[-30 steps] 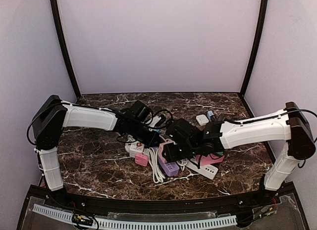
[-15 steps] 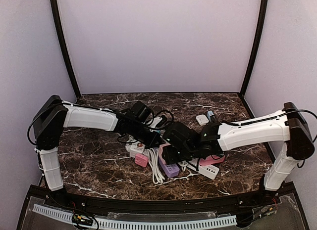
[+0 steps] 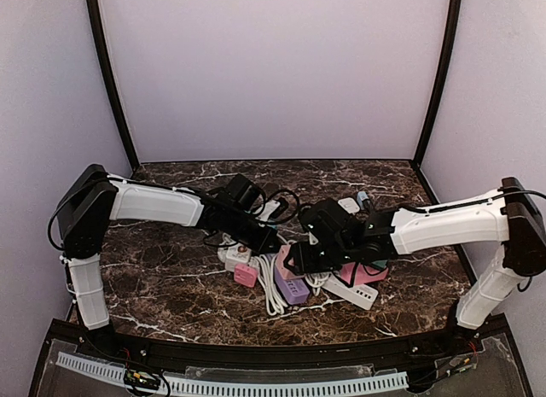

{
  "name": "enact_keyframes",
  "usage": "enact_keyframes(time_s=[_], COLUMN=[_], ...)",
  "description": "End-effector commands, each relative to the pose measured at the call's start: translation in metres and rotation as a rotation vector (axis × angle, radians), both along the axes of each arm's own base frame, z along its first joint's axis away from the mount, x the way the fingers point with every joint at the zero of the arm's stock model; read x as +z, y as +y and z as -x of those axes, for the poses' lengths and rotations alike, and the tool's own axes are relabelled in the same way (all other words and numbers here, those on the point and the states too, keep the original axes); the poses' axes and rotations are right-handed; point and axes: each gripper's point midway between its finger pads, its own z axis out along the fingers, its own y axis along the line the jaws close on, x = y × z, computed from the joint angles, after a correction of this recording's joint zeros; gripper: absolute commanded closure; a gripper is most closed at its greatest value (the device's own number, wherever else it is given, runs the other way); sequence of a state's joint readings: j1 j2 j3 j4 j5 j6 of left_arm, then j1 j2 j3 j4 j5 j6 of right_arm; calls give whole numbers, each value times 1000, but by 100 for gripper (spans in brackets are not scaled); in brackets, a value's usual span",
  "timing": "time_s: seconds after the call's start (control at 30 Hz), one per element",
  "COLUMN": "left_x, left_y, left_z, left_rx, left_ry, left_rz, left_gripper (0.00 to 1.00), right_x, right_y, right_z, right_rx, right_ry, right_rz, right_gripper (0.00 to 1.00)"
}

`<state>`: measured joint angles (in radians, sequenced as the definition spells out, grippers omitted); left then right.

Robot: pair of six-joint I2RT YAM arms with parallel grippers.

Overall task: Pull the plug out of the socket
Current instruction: Remove the plug from the socket.

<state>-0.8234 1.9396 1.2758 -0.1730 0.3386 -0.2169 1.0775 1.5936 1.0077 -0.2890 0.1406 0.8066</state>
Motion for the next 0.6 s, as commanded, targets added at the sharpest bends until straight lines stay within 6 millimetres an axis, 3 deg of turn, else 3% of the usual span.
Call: enact_keyframes(time_s=[0.0, 0.3, 0.57], left_x=[-58, -59, -60], left_y=[36, 36, 37], left_z=[32, 33, 33], left_rx=[2, 1, 1], left_ry=[152, 152, 150], left_rz=[-196, -197, -202], left_gripper=[95, 96, 96], right_x=[15, 35, 30], right_y=[-6, -5, -7], right_z=[-14, -8, -11], right_rx=[-71, -41, -57], right_ry=[-55, -235, -154], right_rz=[-52, 75, 33], right_gripper=[100, 100, 100])
